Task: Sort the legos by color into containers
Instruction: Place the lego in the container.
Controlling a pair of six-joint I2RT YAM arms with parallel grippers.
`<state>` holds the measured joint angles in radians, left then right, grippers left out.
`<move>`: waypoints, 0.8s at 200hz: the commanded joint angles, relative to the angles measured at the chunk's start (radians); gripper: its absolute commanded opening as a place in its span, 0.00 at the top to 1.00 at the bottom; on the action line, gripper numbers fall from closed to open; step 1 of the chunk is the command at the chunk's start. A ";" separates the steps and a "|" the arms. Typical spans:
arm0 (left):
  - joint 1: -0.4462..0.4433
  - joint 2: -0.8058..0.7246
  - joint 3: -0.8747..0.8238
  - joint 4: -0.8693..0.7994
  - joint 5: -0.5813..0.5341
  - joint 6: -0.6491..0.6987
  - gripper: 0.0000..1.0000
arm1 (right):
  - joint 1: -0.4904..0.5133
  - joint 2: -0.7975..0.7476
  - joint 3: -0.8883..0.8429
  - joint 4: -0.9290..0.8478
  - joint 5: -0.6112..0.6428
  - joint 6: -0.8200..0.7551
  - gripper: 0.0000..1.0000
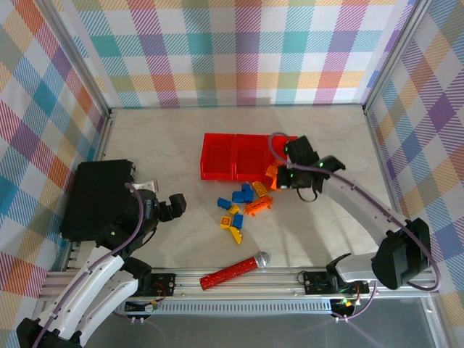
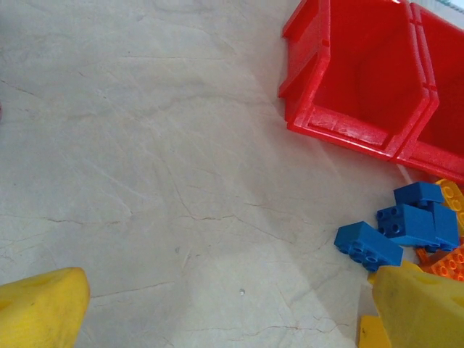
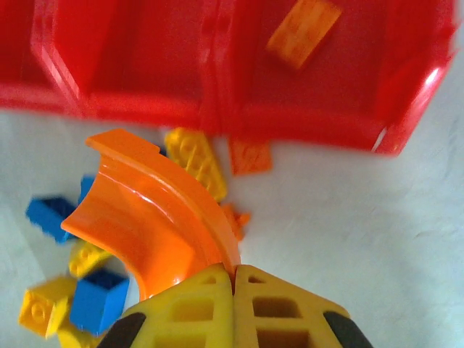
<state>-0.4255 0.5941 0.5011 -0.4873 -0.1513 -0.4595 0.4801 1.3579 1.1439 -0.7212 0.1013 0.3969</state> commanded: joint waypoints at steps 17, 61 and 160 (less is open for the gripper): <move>-0.016 -0.075 -0.024 -0.024 -0.017 -0.026 0.00 | -0.126 0.142 0.165 -0.016 -0.016 -0.114 1.00; -0.018 -0.130 -0.035 -0.046 -0.003 -0.016 0.00 | -0.179 0.370 0.324 -0.009 -0.017 -0.165 1.00; -0.018 -0.177 -0.036 -0.084 -0.016 -0.011 0.00 | -0.182 0.594 0.451 -0.001 -0.019 -0.155 0.93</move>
<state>-0.4328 0.4370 0.4793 -0.5522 -0.1516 -0.4721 0.3012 1.9442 1.5658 -0.7166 0.0937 0.2455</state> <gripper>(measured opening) 0.997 0.060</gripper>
